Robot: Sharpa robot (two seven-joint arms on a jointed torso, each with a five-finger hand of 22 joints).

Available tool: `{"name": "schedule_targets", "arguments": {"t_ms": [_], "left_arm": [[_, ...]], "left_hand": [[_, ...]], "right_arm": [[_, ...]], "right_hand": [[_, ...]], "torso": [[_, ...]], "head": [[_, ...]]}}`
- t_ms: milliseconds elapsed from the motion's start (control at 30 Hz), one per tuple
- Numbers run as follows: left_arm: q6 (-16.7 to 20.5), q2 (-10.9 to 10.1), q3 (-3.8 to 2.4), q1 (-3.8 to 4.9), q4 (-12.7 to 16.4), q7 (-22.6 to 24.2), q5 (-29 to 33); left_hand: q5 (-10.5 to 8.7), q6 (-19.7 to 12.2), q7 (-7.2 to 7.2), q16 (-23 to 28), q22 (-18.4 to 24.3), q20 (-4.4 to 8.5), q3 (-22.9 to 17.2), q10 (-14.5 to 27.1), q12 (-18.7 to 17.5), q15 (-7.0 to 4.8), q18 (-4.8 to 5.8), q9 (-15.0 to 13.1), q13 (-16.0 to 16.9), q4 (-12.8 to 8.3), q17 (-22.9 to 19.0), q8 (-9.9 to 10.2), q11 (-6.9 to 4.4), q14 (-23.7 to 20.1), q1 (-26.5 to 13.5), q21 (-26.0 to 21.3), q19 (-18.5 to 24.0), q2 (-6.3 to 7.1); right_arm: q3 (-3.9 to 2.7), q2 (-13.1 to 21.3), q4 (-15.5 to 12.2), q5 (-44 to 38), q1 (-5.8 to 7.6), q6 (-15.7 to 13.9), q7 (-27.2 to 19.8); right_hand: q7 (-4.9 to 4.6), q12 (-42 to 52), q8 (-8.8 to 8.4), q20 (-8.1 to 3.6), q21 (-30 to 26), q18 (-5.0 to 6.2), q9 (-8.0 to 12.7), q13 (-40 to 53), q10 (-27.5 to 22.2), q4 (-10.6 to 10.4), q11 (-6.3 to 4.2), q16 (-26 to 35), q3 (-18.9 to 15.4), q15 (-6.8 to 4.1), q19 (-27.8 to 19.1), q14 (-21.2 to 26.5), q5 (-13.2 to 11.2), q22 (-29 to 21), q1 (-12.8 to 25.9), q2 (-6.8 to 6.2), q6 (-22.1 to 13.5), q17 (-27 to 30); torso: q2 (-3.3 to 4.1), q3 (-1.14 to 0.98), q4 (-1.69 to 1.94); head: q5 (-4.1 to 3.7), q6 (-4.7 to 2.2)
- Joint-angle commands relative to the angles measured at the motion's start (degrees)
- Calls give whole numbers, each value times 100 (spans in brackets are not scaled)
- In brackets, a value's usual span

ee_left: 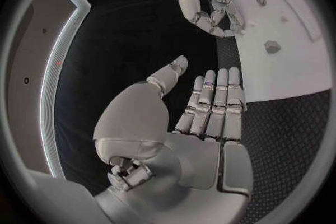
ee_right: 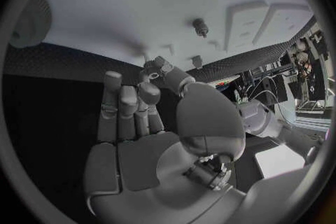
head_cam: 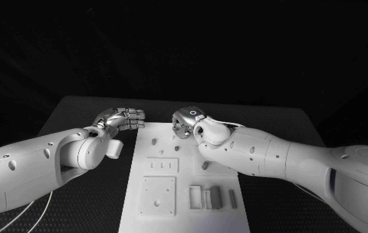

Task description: Assemble the parts on the task board

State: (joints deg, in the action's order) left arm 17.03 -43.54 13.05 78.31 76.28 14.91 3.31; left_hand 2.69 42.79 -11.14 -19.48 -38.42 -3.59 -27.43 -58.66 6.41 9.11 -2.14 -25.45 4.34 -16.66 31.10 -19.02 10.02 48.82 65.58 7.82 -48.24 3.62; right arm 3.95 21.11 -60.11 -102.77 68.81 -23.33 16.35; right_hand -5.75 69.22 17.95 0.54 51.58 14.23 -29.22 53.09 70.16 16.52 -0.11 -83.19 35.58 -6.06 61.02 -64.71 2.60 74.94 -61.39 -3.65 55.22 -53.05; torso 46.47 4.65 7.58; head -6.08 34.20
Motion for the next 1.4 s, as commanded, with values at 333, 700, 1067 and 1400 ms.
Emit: {"name": "schedule_targets", "arguments": {"t_ms": [333,700,1067,1400], "left_arm": [[-69,8,-6,6,7,36,12],[-78,5,-6,6,10,28,12],[-77,-2,-6,6,15,24,12],[-74,1,-6,6,11,25,12]], "left_hand": [[16,1,-78,39,6,-6,32,-1,-42,25,-76,8,-7,0,7,20,26,26,-28,-22,-3,-4],[16,-1,-78,42,6,-6,34,-1,-45,25,-76,9,-8,-1,9,21,26,26,-26,-25,-3,-1],[16,-6,-77,47,7,-6,38,6,-53,26,-75,11,-11,-1,10,25,29,25,-24,-28,-2,4],[16,-9,-78,50,7,-6,41,10,-59,27,-75,13,-12,-1,11,27,30,25,-22,-30,-3,6]], "right_arm": [[1,-17,32,-58,-2,64,45],[1,-32,61,-29,-2,69,35],[1,-34,73,14,-2,29,41],[1,-12,46,22,-2,-1,40]], "right_hand": [[-20,8,25,-20,22,77,-8,-10,1,8,-39,-15,20,-38,10,11,18,87,-23,-61,29,9],[-36,-7,-11,-16,10,77,-3,-21,-5,5,-24,-2,11,-28,-5,21,18,84,-23,-128,-22,22],[-195,-55,-279,13,-32,77,102,-66,-36,-15,128,35,16,111,-33,63,18,69,-37,-319,-460,62],[-217,-60,-306,22,-41,77,115,-73,-52,-23,150,41,23,133,-36,70,18,66,-32,-329,-502,70]], "torso": [[-3,-1,4],[-2,0,1],[-2,2,2],[0,0,1]], "head": [[-3,6],[5,-1],[12,8],[16,9]]}}
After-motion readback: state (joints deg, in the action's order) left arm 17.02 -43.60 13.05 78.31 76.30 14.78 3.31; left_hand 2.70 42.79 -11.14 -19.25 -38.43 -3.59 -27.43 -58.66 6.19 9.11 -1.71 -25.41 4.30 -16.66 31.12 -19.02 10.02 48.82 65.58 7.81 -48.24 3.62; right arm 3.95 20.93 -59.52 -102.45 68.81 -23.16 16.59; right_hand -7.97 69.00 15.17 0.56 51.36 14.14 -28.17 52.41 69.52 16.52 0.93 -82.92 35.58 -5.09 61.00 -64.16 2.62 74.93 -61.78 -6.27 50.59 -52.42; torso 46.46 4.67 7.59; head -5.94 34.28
